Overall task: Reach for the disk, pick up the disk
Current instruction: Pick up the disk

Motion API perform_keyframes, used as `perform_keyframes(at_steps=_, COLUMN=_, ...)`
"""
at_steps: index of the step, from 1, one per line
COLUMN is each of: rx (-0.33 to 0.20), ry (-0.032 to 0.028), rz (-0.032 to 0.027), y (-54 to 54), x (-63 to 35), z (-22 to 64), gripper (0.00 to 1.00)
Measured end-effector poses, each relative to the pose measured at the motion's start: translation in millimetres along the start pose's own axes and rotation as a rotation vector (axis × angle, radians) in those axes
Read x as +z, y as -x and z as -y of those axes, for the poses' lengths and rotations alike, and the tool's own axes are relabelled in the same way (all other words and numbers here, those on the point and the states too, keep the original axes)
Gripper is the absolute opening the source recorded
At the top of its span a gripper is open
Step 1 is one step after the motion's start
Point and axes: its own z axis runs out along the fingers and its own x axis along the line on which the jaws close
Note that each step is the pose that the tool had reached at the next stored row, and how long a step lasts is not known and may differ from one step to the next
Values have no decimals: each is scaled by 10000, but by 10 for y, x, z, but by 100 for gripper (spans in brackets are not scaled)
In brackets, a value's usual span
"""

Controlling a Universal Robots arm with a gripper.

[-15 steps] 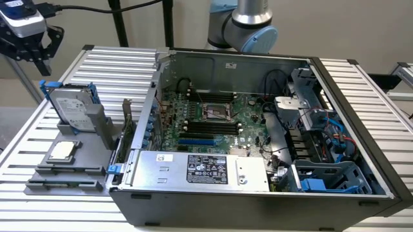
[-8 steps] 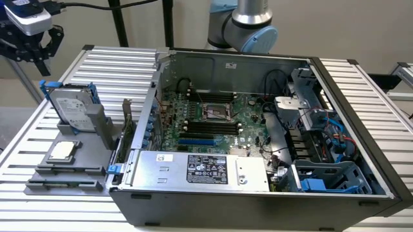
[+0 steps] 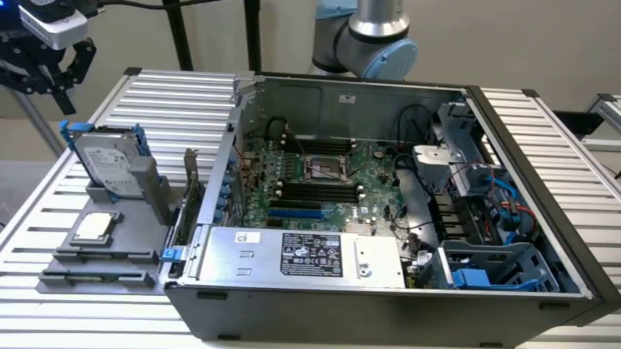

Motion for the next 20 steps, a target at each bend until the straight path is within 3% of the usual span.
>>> perform_keyframes(at_steps=20, rx=-3637, ry=-1, rz=-138, y=0, x=1, z=0, gripper=11)
